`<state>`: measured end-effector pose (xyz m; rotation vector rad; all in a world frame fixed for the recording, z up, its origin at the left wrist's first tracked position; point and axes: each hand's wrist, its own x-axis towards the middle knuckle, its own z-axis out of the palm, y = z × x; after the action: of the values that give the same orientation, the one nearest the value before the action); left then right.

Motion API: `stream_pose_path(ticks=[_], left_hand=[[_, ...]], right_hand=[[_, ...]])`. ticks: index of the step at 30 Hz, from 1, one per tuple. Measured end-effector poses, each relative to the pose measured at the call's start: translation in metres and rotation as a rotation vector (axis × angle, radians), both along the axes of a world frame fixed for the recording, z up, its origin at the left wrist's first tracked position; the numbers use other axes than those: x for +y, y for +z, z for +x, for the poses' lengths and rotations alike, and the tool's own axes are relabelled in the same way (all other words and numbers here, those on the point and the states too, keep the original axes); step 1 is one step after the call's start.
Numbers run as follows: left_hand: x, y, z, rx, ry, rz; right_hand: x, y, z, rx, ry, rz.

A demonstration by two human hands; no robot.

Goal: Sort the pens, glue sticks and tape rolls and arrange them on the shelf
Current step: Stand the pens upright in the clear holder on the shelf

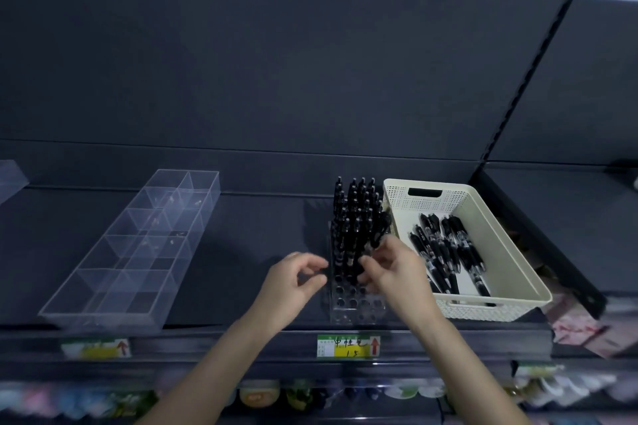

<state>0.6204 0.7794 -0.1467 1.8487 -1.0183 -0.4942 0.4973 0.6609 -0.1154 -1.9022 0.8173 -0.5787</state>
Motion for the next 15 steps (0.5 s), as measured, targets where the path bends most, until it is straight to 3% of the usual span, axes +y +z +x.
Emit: stream_pose_path(ticks=[4, 15], left_hand=[[0.004, -0.026, -0.010, -0.124, -0.123, 0.163], [-0.001, -0.031, -0.004, -0.178, -0.092, 0.133]], right_hand=[[0.001, -0.007, 0.006, 0.024, -0.031, -0.098], [0.009, -0.037, 0.029, 0.261, -0.021, -0.371]])
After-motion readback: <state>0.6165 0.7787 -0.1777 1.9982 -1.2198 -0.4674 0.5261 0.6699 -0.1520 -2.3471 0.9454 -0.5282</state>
